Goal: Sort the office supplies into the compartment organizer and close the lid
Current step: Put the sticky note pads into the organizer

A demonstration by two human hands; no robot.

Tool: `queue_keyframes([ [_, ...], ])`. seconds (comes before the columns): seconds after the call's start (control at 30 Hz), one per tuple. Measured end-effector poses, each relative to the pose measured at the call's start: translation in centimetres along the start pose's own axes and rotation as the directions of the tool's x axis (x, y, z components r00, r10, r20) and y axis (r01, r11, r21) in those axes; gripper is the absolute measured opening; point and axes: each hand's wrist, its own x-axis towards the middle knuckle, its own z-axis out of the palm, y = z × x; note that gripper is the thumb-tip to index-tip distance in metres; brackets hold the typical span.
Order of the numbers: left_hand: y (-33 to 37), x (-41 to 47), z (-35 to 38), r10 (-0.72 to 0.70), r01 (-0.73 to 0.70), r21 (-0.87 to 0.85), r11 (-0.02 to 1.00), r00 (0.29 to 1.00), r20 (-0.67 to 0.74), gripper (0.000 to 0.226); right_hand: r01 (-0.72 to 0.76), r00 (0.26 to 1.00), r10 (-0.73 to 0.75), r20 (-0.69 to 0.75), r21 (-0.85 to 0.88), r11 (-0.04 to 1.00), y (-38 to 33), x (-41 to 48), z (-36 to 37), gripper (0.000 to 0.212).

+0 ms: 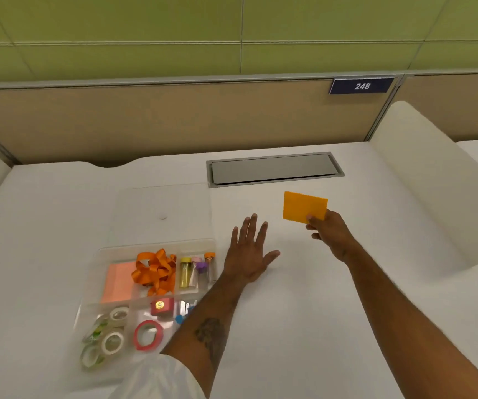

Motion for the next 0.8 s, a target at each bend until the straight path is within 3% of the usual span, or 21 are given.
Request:
queue_keyframes([
  [0.17,-7.5,-5.5,-3.9,-0.047,0.052,0.057,0.997,0.995,-0.086,0.081,0.106,0.992,-0.111,-0.062,-0.072,0.992,-3.3,-2.2,8.3,0.022],
  [0.5,-24.2,-19.2,-6.6,-0.251,0.264,0.141,0.954,0.962,-0.105,0.092,0.167,0.973,-0.159,0.169,-0.032,0.985,-6.8,-8.0,25.6,0.021],
  [0.8,-28.7,-23.9,-4.1,-0.314,0.318,0.061,0.946,0.947,-0.069,0.101,0.327,0.932,-0.265,0.249,-0.256,0.910,-7.9,-10.1,33.4,0.032],
])
